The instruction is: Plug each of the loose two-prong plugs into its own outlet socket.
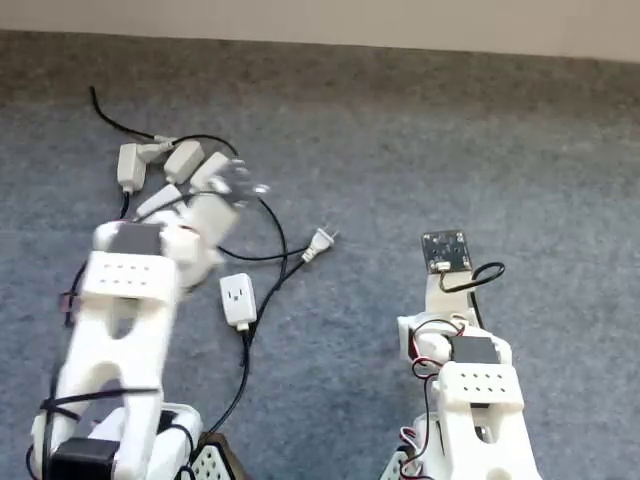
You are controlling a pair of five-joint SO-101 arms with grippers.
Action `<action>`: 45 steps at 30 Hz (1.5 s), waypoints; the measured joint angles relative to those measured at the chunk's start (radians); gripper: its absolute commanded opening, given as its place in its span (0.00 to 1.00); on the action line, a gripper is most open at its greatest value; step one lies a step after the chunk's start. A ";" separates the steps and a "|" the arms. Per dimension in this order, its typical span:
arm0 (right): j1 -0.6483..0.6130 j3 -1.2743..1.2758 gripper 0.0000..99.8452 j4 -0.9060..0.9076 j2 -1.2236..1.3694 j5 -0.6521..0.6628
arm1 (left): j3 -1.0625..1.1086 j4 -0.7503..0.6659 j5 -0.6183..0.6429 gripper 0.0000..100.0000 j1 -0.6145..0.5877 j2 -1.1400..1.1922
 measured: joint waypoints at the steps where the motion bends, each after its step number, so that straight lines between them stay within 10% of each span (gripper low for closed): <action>1: 0.000 0.000 0.21 0.000 0.000 0.000 | 0.000 0.000 0.026 0.13 0.052 -0.003; 20: 0.000 0.000 0.21 0.000 0.000 0.000 | 0.017 -0.222 0.066 0.13 0.150 0.322; 45: 0.000 0.000 0.21 0.000 0.000 0.000 | 0.450 0.146 -0.121 0.13 0.052 -0.548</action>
